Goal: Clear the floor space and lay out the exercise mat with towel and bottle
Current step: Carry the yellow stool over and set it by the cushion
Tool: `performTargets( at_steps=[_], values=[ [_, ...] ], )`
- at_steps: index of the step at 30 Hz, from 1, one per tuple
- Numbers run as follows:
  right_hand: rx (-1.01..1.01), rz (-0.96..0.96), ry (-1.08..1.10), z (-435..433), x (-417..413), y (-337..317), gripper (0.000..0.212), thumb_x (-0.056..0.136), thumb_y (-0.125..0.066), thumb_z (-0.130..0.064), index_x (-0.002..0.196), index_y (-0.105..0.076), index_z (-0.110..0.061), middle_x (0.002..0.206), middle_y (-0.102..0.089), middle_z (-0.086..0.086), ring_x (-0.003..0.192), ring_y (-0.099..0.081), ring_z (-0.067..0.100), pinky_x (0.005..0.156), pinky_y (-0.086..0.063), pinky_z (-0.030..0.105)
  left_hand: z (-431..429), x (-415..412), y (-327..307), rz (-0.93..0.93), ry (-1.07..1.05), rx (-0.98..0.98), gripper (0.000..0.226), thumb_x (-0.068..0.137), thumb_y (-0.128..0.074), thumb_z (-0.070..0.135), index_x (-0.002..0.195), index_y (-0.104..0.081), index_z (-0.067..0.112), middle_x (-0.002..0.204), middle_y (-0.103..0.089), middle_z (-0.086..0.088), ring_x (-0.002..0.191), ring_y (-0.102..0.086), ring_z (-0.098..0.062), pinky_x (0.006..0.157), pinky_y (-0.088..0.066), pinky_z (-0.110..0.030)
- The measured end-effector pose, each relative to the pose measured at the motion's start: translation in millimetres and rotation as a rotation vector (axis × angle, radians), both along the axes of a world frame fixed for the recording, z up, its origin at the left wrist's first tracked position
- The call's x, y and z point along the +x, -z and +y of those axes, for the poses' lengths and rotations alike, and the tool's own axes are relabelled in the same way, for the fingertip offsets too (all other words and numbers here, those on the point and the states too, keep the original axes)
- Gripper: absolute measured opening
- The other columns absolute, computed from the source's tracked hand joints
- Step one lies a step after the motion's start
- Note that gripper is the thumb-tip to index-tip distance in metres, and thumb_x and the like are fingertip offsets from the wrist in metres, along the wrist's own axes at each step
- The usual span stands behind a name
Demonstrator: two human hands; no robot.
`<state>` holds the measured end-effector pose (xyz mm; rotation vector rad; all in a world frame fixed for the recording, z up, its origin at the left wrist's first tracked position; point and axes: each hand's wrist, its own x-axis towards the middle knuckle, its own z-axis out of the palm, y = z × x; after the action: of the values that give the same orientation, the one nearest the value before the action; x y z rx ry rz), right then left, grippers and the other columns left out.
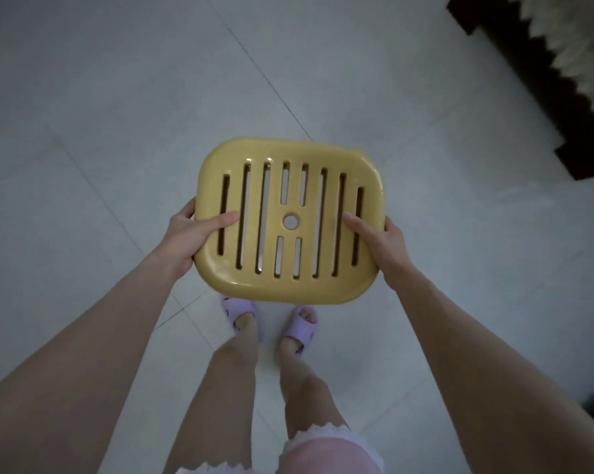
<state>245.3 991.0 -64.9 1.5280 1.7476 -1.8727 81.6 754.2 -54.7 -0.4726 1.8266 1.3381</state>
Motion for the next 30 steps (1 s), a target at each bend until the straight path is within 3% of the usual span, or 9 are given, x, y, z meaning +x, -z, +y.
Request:
performTargets(
  at_steps=[5, 9, 20, 24, 30],
  values=[
    [0.021, 0.037, -0.182, -30, -87, -37, 0.063, 0.072, -0.077, -0.046, 0.125, -0.054, -0.018, 0.106, -0.068, 0.000, 0.090, -0.069, 0.014, 0.069, -0.058, 0.029, -58, -44, -32, 0.031, -0.170, 0.051, 0.060, 0.067, -0.082, 0.019, 0.121, -0.057, 0.023, 0.099, -0.069, 0.003, 0.082, -0.069, -0.009, 0.061, -0.055, -0.026],
    [0.035, 0.068, -0.299, -76, -165, -63, 0.051, 0.074, -0.075, -0.046, 0.115, -0.054, -0.025, 0.099, -0.068, -0.004, 0.084, -0.068, 0.010, 0.058, -0.054, 0.021, -116, -93, -56, 0.053, -0.273, 0.083, 0.062, 0.065, -0.083, 0.021, 0.122, -0.057, 0.024, 0.098, -0.070, 0.003, 0.079, -0.070, -0.008, 0.059, -0.055, -0.024],
    [0.070, 0.105, -0.537, -249, -381, -126, 0.059, 0.069, -0.076, -0.052, 0.117, -0.058, -0.023, 0.102, -0.069, 0.000, 0.089, -0.068, 0.017, 0.073, -0.057, 0.034, -304, -238, -126, 0.111, -0.484, 0.114, 0.068, 0.065, -0.084, 0.023, 0.127, -0.056, 0.022, 0.104, -0.071, -0.003, 0.092, -0.070, -0.019, 0.073, -0.055, -0.034],
    [0.076, 0.124, -0.640, -308, -457, -139, 0.061, 0.069, -0.076, -0.052, 0.119, -0.058, -0.022, 0.103, -0.070, 0.001, 0.093, -0.068, 0.020, 0.084, -0.057, 0.043, -366, -288, -141, 0.147, -0.577, 0.118, 0.066, 0.066, -0.084, 0.023, 0.126, -0.057, 0.023, 0.103, -0.071, -0.002, 0.091, -0.070, -0.018, 0.072, -0.055, -0.034],
    [0.059, 0.145, -0.765, -390, -580, -144, 0.064, 0.067, -0.078, -0.054, 0.119, -0.059, -0.022, 0.104, -0.069, 0.002, 0.095, -0.067, 0.022, 0.088, -0.056, 0.046, -443, -363, -146, 0.186, -0.719, 0.117, 0.065, 0.066, -0.084, 0.023, 0.125, -0.056, 0.023, 0.102, -0.071, -0.001, 0.090, -0.069, -0.016, 0.071, -0.055, -0.032]
  ],
)
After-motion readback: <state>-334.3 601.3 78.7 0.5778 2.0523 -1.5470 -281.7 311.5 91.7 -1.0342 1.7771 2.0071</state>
